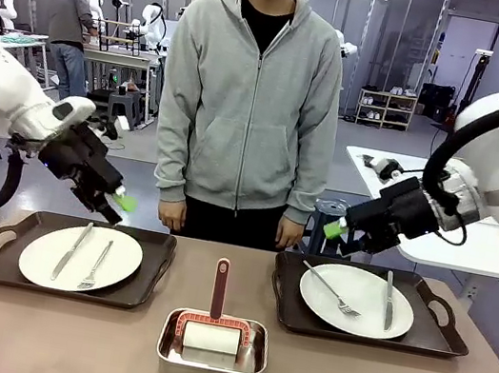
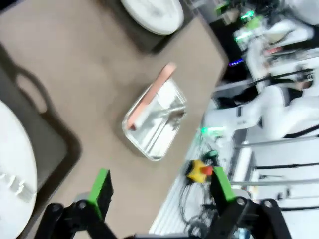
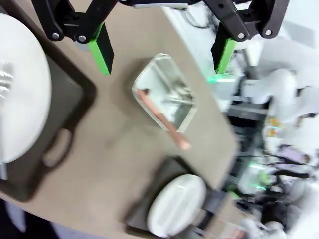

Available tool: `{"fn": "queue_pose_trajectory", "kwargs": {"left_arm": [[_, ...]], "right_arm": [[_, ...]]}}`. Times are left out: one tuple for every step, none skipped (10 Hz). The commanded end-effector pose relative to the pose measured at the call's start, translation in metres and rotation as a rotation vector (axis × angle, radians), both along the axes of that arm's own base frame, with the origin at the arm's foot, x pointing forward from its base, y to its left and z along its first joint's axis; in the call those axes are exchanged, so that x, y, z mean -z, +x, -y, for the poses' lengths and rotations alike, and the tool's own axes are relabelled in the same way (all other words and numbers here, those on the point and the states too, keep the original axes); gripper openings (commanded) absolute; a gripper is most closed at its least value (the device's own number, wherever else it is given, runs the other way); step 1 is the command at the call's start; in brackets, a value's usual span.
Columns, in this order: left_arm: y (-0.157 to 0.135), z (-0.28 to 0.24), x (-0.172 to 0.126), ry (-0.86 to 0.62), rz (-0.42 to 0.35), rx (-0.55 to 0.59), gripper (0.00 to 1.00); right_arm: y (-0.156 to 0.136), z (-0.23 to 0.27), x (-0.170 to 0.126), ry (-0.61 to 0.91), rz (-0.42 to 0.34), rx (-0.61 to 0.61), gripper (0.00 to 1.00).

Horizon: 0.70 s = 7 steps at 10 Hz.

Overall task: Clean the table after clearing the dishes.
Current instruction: When the left (or right) Handle tray is removed, use the left hand (or right hand) to clean the left (or right) side of the table with the Lint Roller.

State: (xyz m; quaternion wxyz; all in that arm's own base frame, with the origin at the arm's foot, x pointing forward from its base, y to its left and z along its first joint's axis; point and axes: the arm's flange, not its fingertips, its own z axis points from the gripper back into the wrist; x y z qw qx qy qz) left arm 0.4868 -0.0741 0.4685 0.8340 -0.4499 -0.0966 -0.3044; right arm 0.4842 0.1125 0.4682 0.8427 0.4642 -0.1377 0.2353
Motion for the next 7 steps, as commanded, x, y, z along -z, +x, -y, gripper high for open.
{"fn": "queue_pose_trajectory", "kwargs": {"left_arm": [[0.016, -0.035, 0.014, -0.267, -0.043, -0.053, 1.0], [0.012, -0.056, 0.026, -0.371, -0.088, -0.076, 1.0], [0.007, -0.073, 0.033, -0.441, -0.1, -0.084, 1.0], [0.005, -0.086, 0.042, -0.487, -0.094, -0.125, 1.0], [0.005, -0.09, 0.051, -0.494, -0.121, -0.149, 1.0], [0.008, -0.09, 0.056, -0.498, -0.131, -0.177, 1.0], [0.006, -0.097, 0.048, -0.462, -0.121, -0.14, 1.0]], "right_arm": [[0.014, 0.029, 0.023, 0.222, -0.156, 0.054, 1.0], [0.013, 0.046, 0.034, 0.279, -0.237, 0.086, 1.0], [0.01, 0.061, 0.042, 0.323, -0.297, 0.128, 1.0], [0.008, 0.069, 0.049, 0.362, -0.336, 0.15, 1.0], [0.009, 0.072, 0.054, 0.382, -0.366, 0.188, 1.0], [0.011, 0.07, 0.054, 0.408, -0.371, 0.2, 1.0], [0.009, 0.086, 0.061, 0.356, -0.325, 0.143, 1.0]]}}
